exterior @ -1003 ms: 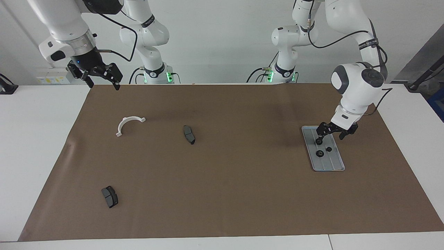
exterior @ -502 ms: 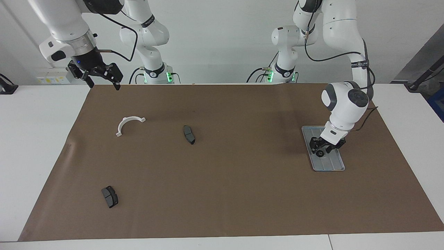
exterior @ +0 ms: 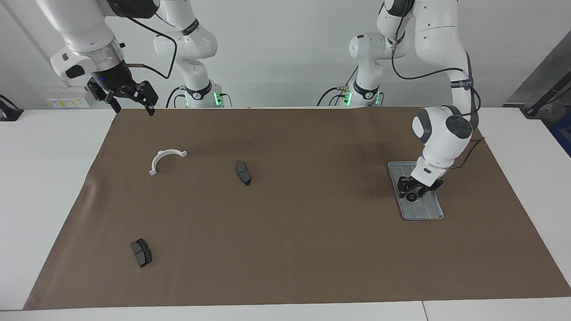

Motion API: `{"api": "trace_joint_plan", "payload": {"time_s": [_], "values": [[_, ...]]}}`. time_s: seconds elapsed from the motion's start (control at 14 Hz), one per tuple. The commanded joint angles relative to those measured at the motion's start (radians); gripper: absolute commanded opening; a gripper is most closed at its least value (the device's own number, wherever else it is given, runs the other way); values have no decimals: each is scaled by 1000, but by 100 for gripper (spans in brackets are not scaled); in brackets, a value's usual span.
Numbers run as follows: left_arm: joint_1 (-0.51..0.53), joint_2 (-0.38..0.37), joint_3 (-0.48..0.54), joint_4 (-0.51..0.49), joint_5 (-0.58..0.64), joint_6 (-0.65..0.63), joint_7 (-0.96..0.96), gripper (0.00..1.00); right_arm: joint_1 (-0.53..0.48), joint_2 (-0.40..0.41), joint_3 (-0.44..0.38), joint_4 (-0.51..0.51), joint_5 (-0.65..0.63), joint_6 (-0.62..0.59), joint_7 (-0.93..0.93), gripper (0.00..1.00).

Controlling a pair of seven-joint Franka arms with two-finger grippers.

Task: Place bearing gear from tray to pile
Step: 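Reach into the metal tray and grasp a black gear with the left gripper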

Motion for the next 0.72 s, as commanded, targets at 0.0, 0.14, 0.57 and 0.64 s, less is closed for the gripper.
{"api": "trace_joint_plan", "payload": {"time_s": [0.0,0.14,0.57,0.64], "values": [[-9,-1,10,-20,-10,24,-7,23,-1,-6,3,0,12,-3,-3,100],[-9,-1,11,-11,-10,11,-7,6,-1,-6,3,0,12,-3,-3,100],[-78,27,10,238,-8,-232,-144,3,-1,-4,14,0,12,2,-3,100],[-119,25,13,236,-8,-236,-216,4,-1,-4,14,1,12,9,-5,100]]}}
